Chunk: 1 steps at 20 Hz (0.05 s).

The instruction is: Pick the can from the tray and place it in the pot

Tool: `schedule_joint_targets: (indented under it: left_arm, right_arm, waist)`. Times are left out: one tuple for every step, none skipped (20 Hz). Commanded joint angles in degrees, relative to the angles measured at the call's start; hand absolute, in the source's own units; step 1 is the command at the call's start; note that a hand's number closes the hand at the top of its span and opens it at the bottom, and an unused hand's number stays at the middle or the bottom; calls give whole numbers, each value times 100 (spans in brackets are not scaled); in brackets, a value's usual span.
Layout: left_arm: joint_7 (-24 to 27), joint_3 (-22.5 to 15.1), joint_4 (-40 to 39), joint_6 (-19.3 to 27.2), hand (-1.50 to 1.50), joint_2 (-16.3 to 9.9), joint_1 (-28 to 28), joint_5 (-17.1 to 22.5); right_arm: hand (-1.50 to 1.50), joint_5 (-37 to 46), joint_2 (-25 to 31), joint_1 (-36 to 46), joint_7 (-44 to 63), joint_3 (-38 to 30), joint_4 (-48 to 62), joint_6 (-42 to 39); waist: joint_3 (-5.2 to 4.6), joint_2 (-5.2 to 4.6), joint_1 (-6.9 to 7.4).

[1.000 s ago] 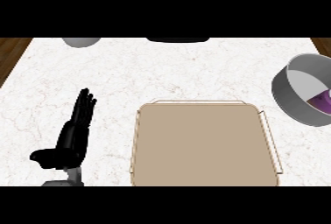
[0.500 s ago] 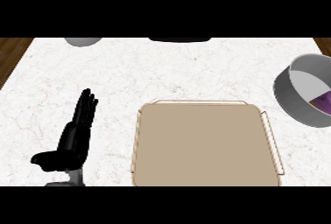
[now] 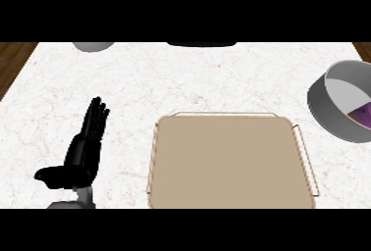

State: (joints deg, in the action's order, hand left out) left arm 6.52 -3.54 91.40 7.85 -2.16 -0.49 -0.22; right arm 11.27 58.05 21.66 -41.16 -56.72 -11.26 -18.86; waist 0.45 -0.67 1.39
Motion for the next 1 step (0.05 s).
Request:
schedule_joint_targets:
  left_arm:
    - [-100, -88, 159, 51, 0, 86, 76, -13]
  right_arm:
    - [-150, -185, 138, -140, -17, -202, 152, 46]
  waist:
    - [16, -6, 20]
